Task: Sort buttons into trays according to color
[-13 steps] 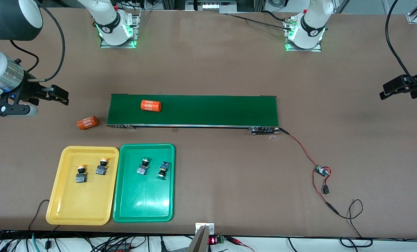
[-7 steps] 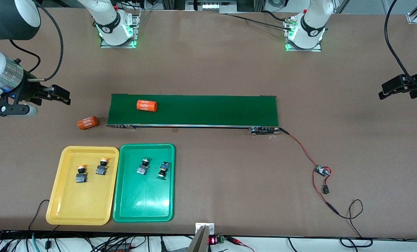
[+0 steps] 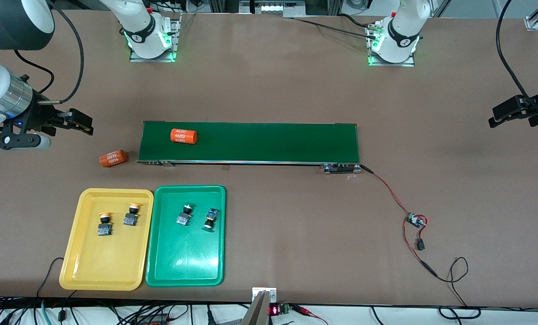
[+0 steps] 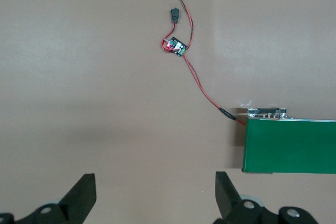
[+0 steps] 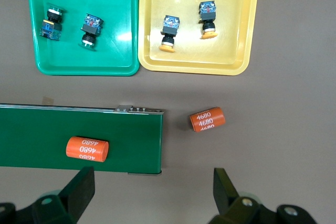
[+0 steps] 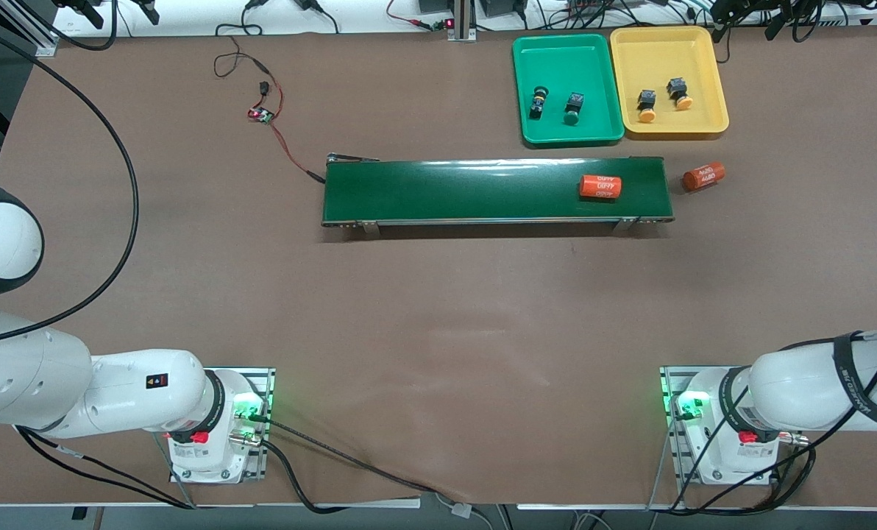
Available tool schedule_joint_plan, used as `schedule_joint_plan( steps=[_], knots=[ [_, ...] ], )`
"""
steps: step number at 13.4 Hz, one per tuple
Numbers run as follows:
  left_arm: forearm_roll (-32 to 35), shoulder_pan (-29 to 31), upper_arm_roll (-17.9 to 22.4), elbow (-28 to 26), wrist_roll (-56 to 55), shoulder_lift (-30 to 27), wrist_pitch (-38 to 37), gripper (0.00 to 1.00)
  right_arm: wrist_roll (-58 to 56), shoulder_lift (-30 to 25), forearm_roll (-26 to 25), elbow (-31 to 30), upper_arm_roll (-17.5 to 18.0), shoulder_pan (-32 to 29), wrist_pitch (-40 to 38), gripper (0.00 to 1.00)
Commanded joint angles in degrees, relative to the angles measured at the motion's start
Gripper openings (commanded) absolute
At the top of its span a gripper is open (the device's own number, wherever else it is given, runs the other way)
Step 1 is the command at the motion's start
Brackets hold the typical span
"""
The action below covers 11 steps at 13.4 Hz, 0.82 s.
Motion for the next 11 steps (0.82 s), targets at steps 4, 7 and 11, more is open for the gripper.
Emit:
schedule_joint_plan(
  steps=[4,7,11],
  knots=[
    [1.1,0.5,-0.2,-0.8,0.4,-0.9,-0.5,1.0,-0.2,0.2,0.6,2.8,0.2,-0.6,-0.6,1.0],
    [1.0,0.6,0.0,-0.9,0.3,-1.0,-0.5,1.0,-0.1,0.4,0.4,3.1,0.0,-0.8,-0.5,1.0],
    [0.9,0.6,-0.1,-0.8,0.0,-1.3,-2.3,1.0,-0.1,1.3,-0.3,3.1,0.0,-0.7,-0.4,1.0]
  ],
)
